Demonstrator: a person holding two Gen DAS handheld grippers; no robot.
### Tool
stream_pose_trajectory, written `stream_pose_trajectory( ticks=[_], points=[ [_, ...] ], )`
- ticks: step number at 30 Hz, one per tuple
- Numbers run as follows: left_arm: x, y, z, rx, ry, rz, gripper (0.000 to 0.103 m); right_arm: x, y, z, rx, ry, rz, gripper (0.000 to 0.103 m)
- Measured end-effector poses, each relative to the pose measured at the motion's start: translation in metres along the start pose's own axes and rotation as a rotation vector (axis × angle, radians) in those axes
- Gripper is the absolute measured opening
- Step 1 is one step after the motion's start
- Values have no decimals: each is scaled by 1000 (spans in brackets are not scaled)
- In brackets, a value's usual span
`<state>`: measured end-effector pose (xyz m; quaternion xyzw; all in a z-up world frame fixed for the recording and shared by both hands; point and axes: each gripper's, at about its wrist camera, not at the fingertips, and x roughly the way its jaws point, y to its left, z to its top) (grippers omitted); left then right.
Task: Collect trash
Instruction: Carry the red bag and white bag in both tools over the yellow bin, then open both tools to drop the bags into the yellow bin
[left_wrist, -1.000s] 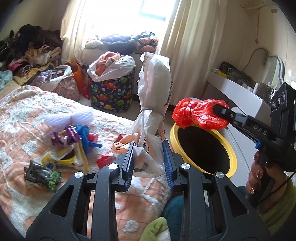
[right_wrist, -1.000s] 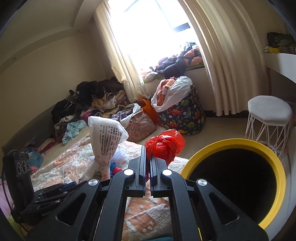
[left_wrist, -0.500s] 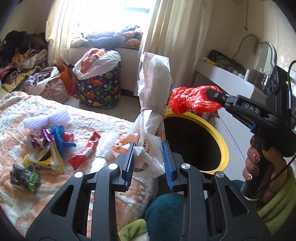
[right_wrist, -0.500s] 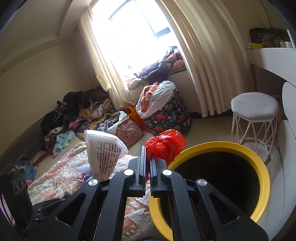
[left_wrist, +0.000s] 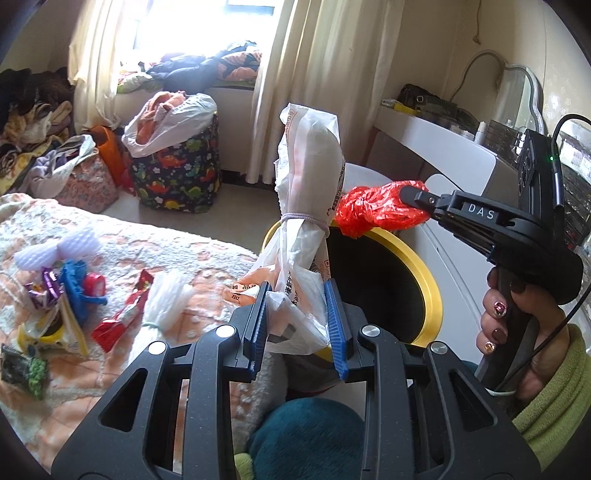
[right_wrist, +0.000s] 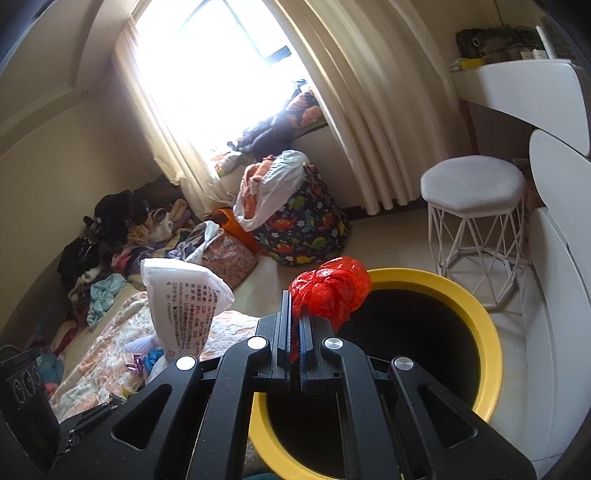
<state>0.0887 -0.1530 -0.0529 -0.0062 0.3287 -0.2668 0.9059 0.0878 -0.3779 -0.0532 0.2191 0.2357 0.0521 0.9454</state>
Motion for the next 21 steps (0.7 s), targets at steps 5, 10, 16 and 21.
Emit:
stream_pose_trajectory(
  ticks=[5, 10, 16, 21],
  points=[
    [17, -4, 5, -5, 25, -9, 22, 6, -18, 0, 52, 38, -36, 3],
    [35, -11, 6, 5, 50, -11, 23, 11, -34, -2, 103, 80, -66, 3],
    [54, -21, 8, 25, 78, -26, 26, 18, -45, -5, 143, 117, -73, 7],
    [57, -8, 7, -54, 52, -1, 71, 20, -52, -6, 176, 113, -102, 49]
  ],
)
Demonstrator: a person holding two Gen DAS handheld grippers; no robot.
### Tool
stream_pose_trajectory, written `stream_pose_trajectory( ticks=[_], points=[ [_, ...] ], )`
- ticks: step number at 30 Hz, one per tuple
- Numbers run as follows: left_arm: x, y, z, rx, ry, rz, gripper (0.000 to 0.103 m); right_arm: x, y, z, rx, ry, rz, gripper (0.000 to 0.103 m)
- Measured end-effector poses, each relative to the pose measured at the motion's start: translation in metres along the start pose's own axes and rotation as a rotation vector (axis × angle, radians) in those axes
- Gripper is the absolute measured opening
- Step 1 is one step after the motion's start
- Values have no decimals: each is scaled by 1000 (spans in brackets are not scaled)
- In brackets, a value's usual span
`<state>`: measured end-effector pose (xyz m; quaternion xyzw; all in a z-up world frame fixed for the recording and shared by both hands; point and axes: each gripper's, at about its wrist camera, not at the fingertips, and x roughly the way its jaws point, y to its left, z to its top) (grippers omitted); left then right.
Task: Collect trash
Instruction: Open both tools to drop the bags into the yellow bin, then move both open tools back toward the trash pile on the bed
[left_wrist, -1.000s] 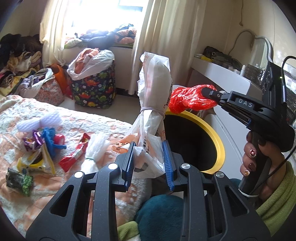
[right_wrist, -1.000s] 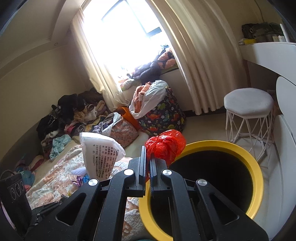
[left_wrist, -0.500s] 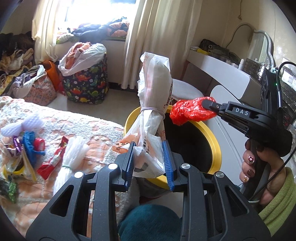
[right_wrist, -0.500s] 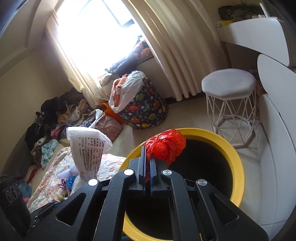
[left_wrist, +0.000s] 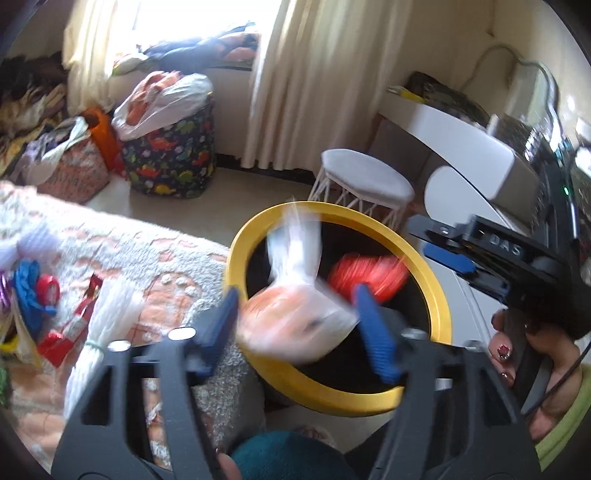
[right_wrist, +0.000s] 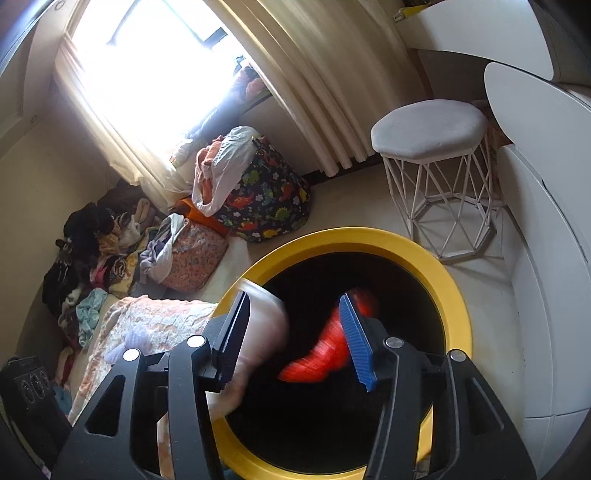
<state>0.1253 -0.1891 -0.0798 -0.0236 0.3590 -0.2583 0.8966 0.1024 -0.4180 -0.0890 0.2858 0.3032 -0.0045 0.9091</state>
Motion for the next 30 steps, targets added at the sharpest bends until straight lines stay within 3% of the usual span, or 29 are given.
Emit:
stream_pose_trajectory(
  ticks=[5, 14, 30],
  points=[
    [-16, 13, -8, -40, -49, 33, 92, -2, 3, -1, 6, -36, 2, 61],
    [-45, 35, -7, -80, -131, 116, 92, -4, 32, -7, -72, -66, 49, 74],
    [-87, 78, -6, -148, -230, 217, 92, 1, 85, -30, -201, -44, 125, 78]
  ],
)
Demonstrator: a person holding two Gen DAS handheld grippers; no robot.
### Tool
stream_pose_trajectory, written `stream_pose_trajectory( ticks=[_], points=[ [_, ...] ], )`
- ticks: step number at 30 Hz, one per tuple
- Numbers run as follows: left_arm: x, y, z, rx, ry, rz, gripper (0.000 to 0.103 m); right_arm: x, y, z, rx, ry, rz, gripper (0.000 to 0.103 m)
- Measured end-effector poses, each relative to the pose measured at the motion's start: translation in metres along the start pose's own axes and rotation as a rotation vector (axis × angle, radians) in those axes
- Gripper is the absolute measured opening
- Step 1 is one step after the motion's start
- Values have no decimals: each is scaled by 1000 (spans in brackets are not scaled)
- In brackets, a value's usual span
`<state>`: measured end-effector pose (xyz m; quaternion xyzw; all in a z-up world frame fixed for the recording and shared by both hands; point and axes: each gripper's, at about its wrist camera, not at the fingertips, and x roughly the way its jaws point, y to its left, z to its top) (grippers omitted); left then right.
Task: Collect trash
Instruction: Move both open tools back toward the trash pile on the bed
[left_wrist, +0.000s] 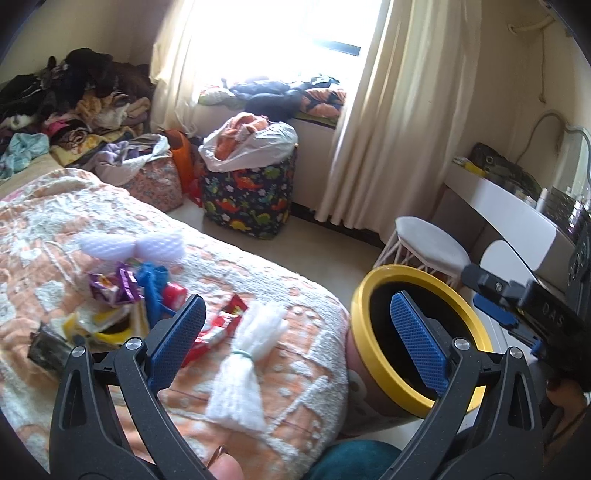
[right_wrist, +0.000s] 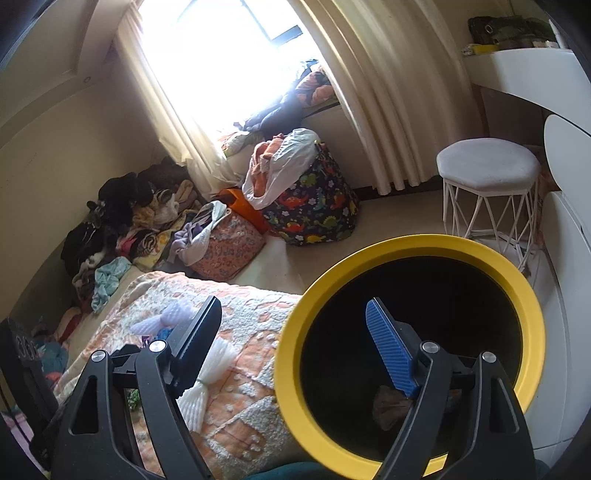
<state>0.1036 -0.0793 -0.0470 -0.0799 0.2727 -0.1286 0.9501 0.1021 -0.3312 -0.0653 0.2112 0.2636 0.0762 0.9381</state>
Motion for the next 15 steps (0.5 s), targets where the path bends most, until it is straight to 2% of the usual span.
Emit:
stream_pose_trajectory(
  ticks=[15],
  points=[
    [-18, 64, 6, -113, -34, 87, 92, 10, 56, -29, -119, 66, 80, 80]
  ],
)
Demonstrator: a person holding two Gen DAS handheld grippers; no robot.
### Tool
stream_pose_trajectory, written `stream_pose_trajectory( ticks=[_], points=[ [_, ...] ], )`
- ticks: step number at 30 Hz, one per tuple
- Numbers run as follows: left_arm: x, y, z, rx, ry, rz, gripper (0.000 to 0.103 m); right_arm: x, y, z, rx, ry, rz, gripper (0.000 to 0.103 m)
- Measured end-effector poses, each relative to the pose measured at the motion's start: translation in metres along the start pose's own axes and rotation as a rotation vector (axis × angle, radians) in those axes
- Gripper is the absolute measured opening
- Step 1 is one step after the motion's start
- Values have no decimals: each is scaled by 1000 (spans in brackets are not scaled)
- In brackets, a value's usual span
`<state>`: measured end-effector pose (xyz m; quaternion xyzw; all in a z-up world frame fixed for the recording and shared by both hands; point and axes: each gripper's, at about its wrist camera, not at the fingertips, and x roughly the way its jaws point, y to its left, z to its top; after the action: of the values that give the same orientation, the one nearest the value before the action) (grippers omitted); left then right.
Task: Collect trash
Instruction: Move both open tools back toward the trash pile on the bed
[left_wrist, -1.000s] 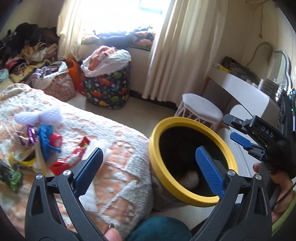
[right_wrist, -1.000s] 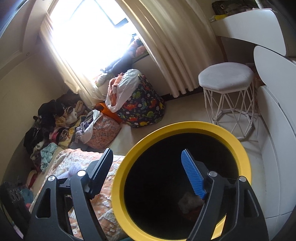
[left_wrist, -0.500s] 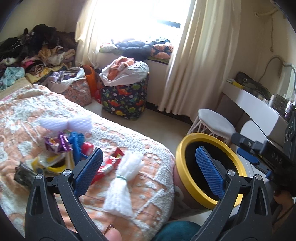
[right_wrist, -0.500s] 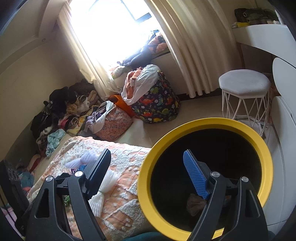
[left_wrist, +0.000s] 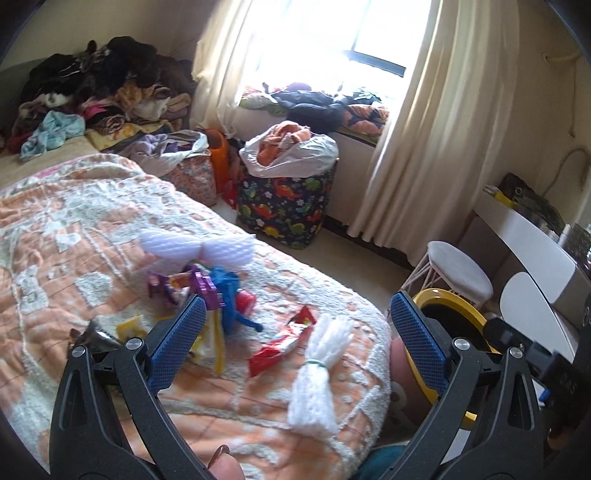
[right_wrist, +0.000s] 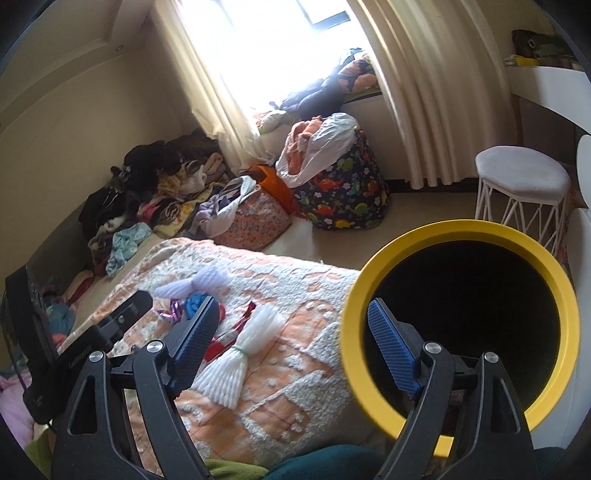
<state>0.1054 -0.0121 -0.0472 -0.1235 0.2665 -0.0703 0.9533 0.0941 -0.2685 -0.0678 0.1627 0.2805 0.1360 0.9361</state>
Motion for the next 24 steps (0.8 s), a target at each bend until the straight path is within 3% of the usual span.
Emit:
stream_pose_trajectory(
  ticks=[24],
  points=[
    [0, 81, 4, -122, 23, 69, 92, 44, 74, -35, -138, 163, 75, 82]
  ],
)
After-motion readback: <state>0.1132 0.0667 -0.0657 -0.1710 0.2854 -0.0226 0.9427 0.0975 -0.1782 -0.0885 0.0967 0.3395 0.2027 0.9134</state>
